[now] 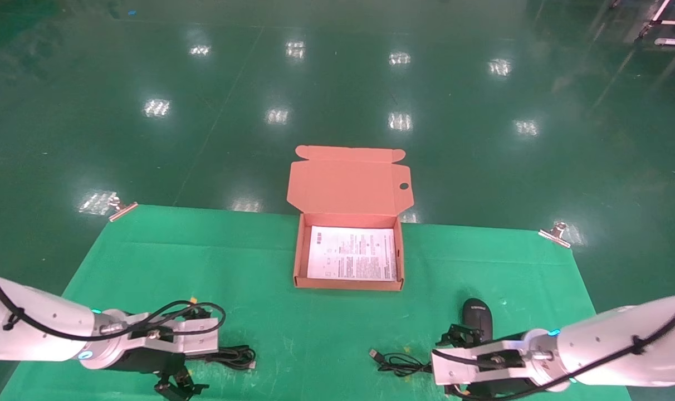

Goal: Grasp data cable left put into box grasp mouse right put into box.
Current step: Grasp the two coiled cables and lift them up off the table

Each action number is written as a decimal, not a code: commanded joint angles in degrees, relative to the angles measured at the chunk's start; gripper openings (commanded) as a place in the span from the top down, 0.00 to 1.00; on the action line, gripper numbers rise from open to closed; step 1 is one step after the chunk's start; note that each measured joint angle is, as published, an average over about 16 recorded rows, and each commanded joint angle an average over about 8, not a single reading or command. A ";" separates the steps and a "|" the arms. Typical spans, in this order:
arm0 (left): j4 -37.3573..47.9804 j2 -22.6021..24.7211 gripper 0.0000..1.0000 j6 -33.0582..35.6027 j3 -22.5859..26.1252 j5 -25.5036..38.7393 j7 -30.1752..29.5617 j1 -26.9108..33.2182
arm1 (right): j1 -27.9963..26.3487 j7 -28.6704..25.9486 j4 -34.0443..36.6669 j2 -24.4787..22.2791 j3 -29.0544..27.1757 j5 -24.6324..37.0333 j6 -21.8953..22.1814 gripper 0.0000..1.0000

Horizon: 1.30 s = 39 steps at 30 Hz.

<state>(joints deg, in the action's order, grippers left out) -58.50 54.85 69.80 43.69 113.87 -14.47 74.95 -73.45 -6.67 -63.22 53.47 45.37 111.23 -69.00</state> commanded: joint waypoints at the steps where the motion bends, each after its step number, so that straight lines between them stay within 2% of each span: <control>1: 2.53 0.63 0.00 -0.69 -0.04 -0.14 0.89 0.17 | -0.15 1.16 2.17 1.23 0.28 0.49 1.00 0.00; 14: 11.27 3.93 0.00 -2.95 0.25 0.08 4.16 1.57 | -0.33 4.84 9.06 5.05 1.41 3.05 5.26 0.00; 15: 11.78 4.16 0.00 -3.23 0.38 0.42 4.29 1.70 | -0.29 4.97 9.36 5.25 1.53 3.33 5.56 0.02; 16: 12.28 4.38 0.00 -3.59 0.52 0.82 4.38 1.82 | -0.24 5.09 9.66 5.45 1.64 3.62 5.87 0.09; 17: 12.73 4.59 0.04 -3.95 0.65 1.21 4.49 1.93 | -0.20 5.19 9.95 5.65 1.73 3.86 6.14 0.21; 23: 14.08 5.11 0.78 -6.73 1.05 2.99 5.32 2.00 | -0.16 5.68 11.13 6.26 1.89 4.30 7.06 0.94; 24: 14.14 5.12 0.91 -7.15 1.04 3.08 5.50 1.93 | -0.16 5.76 11.29 6.32 1.90 4.28 7.13 0.99; 25: 14.17 5.13 0.99 -7.54 1.04 3.17 5.66 1.87 | -0.16 5.83 11.43 6.37 1.90 4.26 7.19 1.00; 39: 14.04 5.08 1.00 -7.85 1.02 3.30 5.72 1.70 | -0.19 5.88 11.47 6.38 1.90 4.19 7.22 1.00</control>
<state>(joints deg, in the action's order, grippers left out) -44.45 59.93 61.91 44.71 117.17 -8.74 76.65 -73.63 -0.79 -51.73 59.86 47.26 115.42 -61.78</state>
